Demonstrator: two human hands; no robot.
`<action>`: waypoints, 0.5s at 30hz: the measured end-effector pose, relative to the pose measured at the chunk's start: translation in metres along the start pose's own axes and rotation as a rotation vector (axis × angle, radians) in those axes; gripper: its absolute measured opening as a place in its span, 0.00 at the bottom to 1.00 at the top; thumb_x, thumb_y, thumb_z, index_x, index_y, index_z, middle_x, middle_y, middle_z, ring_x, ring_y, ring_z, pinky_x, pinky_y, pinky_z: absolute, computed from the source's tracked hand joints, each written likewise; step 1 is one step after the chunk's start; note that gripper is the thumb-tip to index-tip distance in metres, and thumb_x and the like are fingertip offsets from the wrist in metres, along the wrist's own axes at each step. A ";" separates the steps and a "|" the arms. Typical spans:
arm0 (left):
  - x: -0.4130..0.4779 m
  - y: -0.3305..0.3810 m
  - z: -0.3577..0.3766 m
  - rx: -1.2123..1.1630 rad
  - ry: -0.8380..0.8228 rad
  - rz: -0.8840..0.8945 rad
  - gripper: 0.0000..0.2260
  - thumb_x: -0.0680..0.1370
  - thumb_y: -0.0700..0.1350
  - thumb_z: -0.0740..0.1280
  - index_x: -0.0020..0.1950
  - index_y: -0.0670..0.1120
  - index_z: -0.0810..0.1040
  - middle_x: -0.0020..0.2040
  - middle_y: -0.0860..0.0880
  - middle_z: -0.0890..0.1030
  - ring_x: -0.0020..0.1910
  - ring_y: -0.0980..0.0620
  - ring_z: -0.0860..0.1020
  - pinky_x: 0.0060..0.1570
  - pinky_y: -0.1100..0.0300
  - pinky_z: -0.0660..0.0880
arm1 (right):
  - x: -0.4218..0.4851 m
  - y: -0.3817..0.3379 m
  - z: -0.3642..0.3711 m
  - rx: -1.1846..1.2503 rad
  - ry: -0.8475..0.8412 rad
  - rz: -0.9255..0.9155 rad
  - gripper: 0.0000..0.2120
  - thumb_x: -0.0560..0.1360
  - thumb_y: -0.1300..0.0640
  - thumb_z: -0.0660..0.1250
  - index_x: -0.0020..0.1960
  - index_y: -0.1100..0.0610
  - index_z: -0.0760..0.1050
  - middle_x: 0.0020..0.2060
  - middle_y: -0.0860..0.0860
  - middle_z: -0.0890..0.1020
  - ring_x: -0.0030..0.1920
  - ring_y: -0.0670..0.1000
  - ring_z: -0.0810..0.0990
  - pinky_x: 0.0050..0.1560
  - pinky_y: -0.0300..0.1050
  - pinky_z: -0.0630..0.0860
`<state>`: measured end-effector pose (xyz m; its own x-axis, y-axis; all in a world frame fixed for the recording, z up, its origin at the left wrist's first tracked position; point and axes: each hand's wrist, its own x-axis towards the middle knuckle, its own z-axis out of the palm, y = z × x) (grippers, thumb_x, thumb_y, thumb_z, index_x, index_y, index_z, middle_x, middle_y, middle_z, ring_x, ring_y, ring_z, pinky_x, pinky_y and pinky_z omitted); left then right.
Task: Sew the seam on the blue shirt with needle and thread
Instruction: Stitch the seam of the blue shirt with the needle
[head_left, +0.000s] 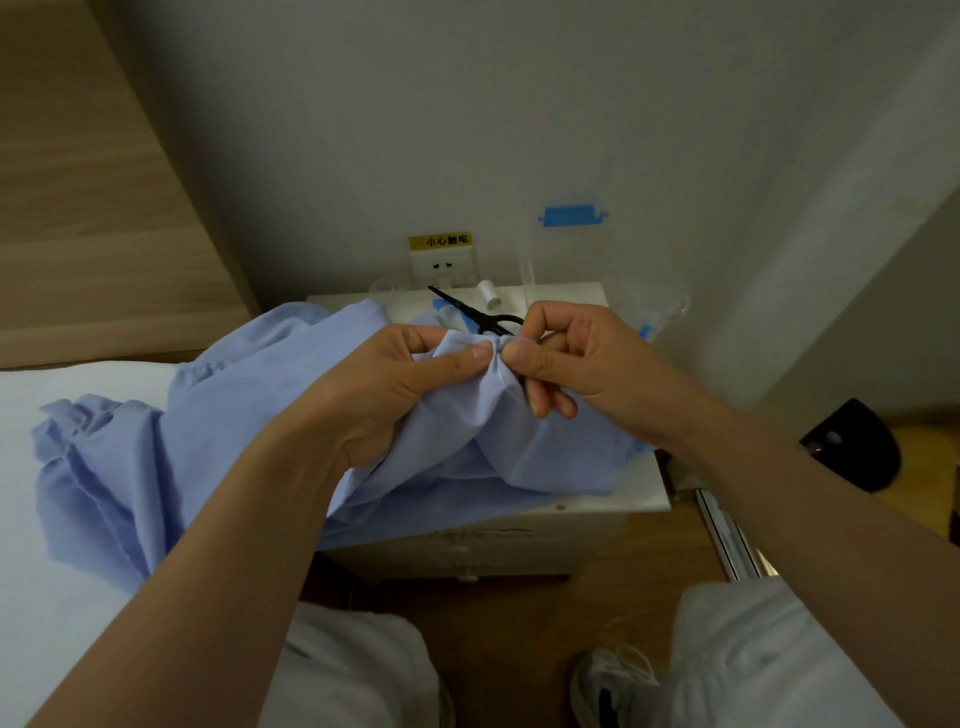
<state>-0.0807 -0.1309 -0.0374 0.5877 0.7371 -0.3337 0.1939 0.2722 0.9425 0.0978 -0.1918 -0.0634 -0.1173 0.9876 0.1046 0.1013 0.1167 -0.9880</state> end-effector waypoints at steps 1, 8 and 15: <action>0.001 0.000 0.000 0.006 0.007 0.008 0.11 0.67 0.48 0.68 0.45 0.44 0.82 0.37 0.48 0.84 0.35 0.56 0.81 0.35 0.67 0.77 | 0.000 0.000 0.001 -0.004 -0.001 -0.005 0.10 0.74 0.53 0.65 0.42 0.60 0.73 0.26 0.51 0.80 0.23 0.46 0.72 0.30 0.36 0.72; 0.004 -0.001 0.000 0.016 0.052 0.019 0.08 0.77 0.45 0.64 0.41 0.44 0.81 0.34 0.49 0.83 0.33 0.56 0.81 0.35 0.68 0.77 | 0.003 0.001 -0.002 -0.042 -0.042 -0.032 0.06 0.81 0.67 0.57 0.49 0.62 0.73 0.32 0.51 0.82 0.30 0.48 0.77 0.39 0.38 0.76; 0.007 -0.006 0.001 0.035 0.028 0.072 0.09 0.76 0.45 0.65 0.50 0.43 0.83 0.43 0.46 0.85 0.42 0.55 0.82 0.44 0.66 0.77 | 0.003 0.001 -0.001 -0.053 -0.055 -0.055 0.04 0.81 0.66 0.57 0.54 0.60 0.68 0.31 0.51 0.82 0.31 0.48 0.78 0.38 0.39 0.76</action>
<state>-0.0771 -0.1276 -0.0449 0.5787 0.7713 -0.2650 0.1793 0.1966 0.9639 0.0984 -0.1890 -0.0639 -0.1785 0.9724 0.1504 0.1450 0.1772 -0.9734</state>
